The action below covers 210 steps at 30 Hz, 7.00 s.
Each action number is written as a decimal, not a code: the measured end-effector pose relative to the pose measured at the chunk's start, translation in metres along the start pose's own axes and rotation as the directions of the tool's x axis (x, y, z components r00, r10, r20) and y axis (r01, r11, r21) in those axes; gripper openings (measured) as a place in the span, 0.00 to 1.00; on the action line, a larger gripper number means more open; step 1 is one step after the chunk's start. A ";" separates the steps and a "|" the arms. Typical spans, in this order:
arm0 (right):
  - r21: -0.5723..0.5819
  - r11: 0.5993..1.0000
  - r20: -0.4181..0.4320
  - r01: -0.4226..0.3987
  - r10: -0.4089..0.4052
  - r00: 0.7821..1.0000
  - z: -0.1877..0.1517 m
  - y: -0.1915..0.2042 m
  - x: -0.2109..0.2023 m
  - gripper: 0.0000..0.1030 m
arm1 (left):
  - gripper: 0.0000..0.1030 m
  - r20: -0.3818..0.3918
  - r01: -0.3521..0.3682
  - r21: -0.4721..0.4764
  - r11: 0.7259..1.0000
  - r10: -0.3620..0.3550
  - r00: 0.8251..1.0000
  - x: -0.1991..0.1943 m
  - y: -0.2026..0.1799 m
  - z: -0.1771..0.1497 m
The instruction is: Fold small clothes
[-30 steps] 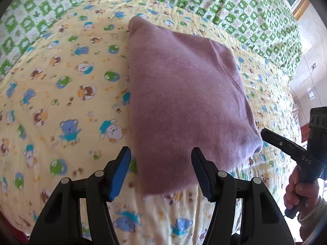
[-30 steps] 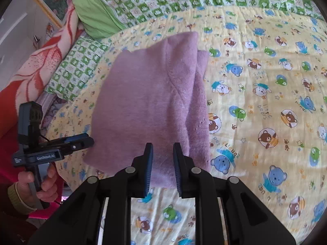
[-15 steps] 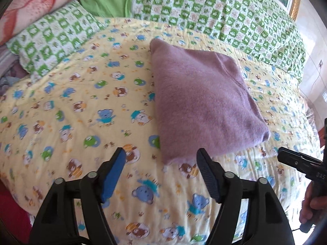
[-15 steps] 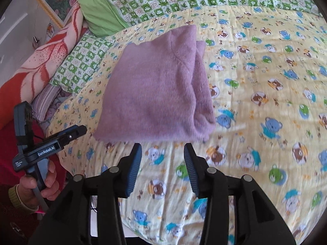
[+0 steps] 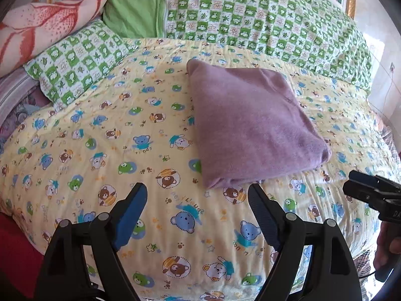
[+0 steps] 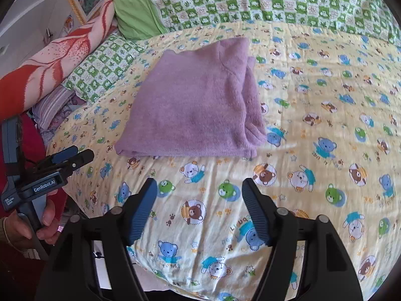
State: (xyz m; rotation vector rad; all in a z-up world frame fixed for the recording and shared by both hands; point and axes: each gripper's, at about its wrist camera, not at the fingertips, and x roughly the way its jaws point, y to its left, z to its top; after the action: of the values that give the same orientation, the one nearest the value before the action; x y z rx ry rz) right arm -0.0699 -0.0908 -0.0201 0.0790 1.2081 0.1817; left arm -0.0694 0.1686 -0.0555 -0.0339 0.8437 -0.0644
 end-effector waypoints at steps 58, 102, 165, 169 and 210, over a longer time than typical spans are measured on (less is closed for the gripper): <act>-0.143 0.988 0.042 0.064 -0.058 0.997 -0.001 0.009 0.030 0.83 | 0.82 -0.001 -0.082 0.078 0.994 0.083 0.997 0.032 -0.032 -0.002; -0.145 0.988 0.060 0.060 -0.051 0.997 0.010 0.011 0.029 0.83 | 0.82 -0.005 -0.096 0.051 0.994 0.096 0.995 0.027 -0.039 -0.003; -0.148 0.988 0.069 0.039 -0.029 0.997 0.022 0.019 0.028 0.83 | 0.82 -0.021 -0.092 0.049 0.995 0.094 0.995 0.028 -0.034 0.006; -0.149 0.988 0.075 0.039 -0.028 0.997 0.024 0.021 0.027 0.83 | 0.82 -0.027 -0.094 0.059 0.994 0.096 0.995 0.028 -0.035 0.007; -0.151 0.988 0.075 0.037 -0.026 0.997 0.031 0.019 0.030 0.83 | 0.82 -0.035 -0.088 0.053 0.995 0.090 0.995 0.030 -0.033 0.016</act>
State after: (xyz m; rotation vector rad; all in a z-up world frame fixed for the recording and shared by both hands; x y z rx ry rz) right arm -0.0320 -0.0654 -0.0339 -0.0660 1.1189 0.2410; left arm -0.0388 0.1335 -0.0654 0.0536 0.8798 -0.0026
